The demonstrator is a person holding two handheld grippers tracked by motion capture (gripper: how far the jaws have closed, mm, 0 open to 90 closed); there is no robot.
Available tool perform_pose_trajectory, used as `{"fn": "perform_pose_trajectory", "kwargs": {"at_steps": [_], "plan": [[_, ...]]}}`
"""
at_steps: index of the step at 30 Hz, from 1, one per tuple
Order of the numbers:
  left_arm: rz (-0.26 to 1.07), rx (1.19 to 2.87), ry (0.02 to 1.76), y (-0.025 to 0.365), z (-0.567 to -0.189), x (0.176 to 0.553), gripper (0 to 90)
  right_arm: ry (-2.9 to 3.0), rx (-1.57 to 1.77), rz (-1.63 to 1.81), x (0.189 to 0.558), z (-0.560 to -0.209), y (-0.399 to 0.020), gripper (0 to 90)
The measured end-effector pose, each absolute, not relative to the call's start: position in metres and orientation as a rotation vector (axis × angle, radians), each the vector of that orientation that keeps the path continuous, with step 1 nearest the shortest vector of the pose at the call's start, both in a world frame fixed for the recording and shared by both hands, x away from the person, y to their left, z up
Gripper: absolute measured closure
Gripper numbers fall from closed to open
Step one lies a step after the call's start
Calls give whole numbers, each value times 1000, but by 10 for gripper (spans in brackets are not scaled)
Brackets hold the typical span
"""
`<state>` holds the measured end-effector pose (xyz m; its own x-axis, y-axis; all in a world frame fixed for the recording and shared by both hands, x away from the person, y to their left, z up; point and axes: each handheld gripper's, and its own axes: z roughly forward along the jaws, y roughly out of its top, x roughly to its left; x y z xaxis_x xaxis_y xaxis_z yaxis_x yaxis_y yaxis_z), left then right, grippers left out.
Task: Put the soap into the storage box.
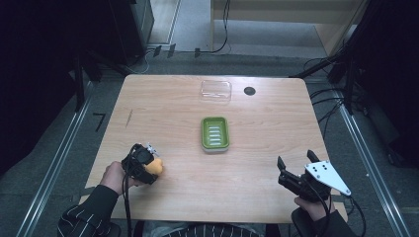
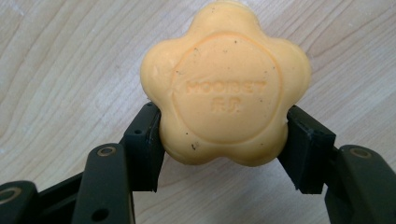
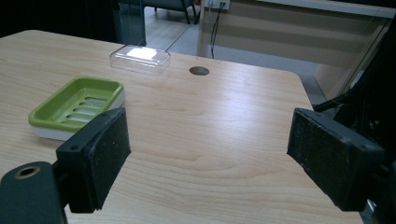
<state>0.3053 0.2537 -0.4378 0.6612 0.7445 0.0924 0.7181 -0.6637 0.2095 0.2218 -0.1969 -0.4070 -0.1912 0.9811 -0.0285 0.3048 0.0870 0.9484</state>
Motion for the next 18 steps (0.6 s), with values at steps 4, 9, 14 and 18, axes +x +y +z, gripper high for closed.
{"fn": "perform_pose_trajectory", "kwargs": {"at_steps": [4, 9, 14, 18], "plan": [[257, 2725, 1196, 250, -437, 309, 396, 1613, 1301, 1135, 222, -407, -196, 137], [254, 2731, 1188, 247, -438, 313, 396, 1611, 1300, 1133, 222, -407, -197, 137], [252, 2738, 1181, 244, -437, 317, 396, 1612, 1303, 1135, 222, -407, -197, 137], [255, 2735, 1179, 241, -435, 321, 396, 1612, 1304, 1135, 222, -407, -197, 137]]}}
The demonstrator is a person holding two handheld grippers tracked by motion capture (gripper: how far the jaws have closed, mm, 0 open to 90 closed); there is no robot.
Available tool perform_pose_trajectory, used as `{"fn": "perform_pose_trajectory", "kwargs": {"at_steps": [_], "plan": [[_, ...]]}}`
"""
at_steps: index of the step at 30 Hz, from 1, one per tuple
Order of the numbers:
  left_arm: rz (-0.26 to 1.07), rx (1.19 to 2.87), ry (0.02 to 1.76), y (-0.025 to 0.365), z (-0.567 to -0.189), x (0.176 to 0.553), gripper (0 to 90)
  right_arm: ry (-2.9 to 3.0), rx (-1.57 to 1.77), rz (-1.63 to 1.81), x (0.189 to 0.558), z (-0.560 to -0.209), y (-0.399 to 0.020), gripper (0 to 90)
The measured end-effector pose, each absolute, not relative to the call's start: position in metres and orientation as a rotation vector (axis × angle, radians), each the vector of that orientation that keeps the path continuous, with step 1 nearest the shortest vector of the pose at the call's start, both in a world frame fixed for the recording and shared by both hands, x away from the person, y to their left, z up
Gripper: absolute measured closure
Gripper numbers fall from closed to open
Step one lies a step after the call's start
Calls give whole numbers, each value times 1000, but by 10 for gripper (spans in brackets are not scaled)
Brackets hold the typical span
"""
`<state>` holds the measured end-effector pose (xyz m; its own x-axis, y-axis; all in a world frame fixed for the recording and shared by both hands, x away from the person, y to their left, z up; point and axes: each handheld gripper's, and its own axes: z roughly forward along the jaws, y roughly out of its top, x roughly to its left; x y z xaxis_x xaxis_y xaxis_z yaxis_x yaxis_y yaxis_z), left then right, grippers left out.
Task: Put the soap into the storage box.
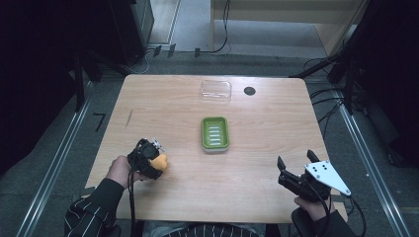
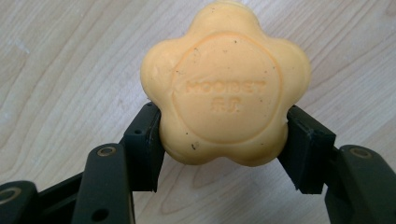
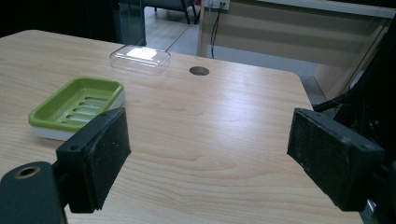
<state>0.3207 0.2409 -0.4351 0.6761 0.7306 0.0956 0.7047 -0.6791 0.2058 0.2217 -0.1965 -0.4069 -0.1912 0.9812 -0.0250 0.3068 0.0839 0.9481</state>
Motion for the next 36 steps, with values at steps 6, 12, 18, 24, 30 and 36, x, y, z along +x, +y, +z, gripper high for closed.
{"fn": "perform_pose_trajectory", "kwargs": {"at_steps": [6, 12, 18, 24, 30, 36], "plan": [[253, 2741, 1156, 235, -433, 328, 396, 1610, 1302, 1134, 222, -407, -197, 137], [247, 2744, 1152, 231, -431, 334, 395, 1611, 1302, 1133, 222, -407, -197, 137], [252, 2736, 1144, 228, -428, 341, 395, 1611, 1301, 1133, 222, -407, -197, 137], [260, 2733, 1127, 220, -424, 348, 395, 1610, 1303, 1133, 222, -407, -197, 137], [261, 2730, 1105, 212, -421, 355, 395, 1610, 1306, 1134, 222, -407, -197, 137], [273, 2709, 1086, 206, -416, 363, 395, 1610, 1306, 1134, 222, -407, -197, 137]]}}
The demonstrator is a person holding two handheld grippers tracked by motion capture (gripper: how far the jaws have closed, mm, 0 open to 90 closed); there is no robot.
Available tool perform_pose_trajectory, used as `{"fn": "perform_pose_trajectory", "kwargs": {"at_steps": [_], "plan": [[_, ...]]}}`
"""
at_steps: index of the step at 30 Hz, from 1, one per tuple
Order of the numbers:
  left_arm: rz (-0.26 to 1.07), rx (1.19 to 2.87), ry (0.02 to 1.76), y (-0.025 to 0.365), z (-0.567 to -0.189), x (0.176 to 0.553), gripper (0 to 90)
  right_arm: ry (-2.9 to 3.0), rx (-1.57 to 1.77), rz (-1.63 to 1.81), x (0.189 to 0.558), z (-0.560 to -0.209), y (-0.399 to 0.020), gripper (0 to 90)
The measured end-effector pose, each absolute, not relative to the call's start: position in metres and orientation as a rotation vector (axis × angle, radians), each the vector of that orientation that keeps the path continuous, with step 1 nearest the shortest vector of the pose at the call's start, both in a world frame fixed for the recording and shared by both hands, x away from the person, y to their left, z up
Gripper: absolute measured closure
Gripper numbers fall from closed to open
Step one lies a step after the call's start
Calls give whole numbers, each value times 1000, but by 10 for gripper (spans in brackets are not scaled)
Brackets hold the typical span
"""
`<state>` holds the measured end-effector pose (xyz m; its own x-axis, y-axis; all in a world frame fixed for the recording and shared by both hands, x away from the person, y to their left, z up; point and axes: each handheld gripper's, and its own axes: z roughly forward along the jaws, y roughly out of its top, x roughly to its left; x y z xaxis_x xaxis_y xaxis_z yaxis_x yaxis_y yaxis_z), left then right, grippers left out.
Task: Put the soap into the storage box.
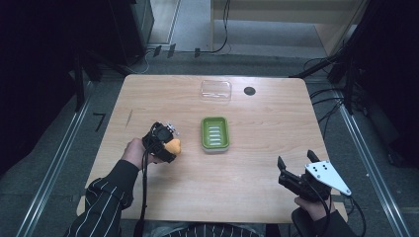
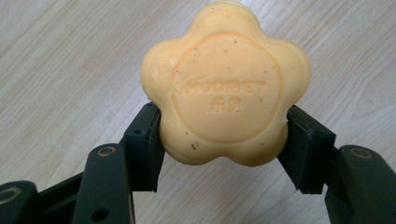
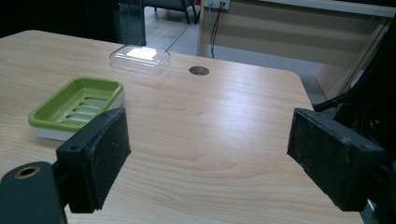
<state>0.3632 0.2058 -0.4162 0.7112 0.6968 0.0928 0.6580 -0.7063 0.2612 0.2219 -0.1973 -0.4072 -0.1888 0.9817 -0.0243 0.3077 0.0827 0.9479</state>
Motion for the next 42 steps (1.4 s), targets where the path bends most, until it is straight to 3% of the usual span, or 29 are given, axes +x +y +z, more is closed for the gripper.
{"fn": "perform_pose_trajectory", "kwargs": {"at_steps": [42], "plan": [[324, 2621, 966, 162, -395, 402, 395, 1601, 1318, 1130, 220, -408, -200, 137]]}}
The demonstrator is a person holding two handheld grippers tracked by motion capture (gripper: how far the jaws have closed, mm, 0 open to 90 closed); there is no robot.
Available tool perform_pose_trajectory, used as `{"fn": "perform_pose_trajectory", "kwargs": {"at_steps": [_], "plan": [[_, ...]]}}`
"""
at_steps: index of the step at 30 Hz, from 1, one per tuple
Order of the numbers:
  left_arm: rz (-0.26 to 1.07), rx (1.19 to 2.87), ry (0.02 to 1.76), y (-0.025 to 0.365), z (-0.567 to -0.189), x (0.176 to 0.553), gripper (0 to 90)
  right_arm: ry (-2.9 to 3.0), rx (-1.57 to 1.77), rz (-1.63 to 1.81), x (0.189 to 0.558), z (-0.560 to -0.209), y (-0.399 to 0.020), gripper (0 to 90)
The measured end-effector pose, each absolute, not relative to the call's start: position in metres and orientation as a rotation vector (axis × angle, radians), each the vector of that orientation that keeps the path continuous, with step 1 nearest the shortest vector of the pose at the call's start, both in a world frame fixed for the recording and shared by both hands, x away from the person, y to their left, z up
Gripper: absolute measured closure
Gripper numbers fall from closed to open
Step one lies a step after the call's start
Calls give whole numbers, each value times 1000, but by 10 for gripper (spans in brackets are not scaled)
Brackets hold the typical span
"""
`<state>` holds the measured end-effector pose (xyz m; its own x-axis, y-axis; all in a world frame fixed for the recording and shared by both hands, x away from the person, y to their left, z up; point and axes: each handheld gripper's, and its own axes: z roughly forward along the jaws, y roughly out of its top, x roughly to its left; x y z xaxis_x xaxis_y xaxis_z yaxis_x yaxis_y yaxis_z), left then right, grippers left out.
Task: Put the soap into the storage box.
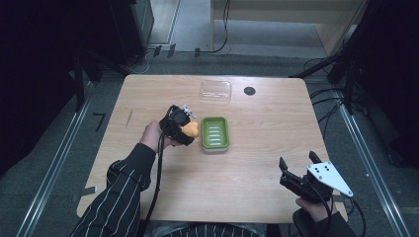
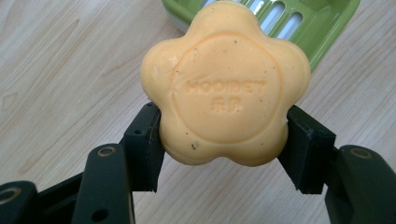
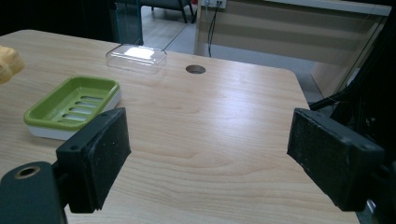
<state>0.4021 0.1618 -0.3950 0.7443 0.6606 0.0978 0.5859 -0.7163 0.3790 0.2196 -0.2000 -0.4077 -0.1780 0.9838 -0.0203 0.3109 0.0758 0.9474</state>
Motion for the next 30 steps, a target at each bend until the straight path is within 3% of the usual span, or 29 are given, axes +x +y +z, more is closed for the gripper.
{"fn": "perform_pose_trajectory", "kwargs": {"at_steps": [30], "plan": [[300, 2632, 868, 128, -394, 420, 395, 1560, 1354, 1088, 205, -408, -213, 137]]}}
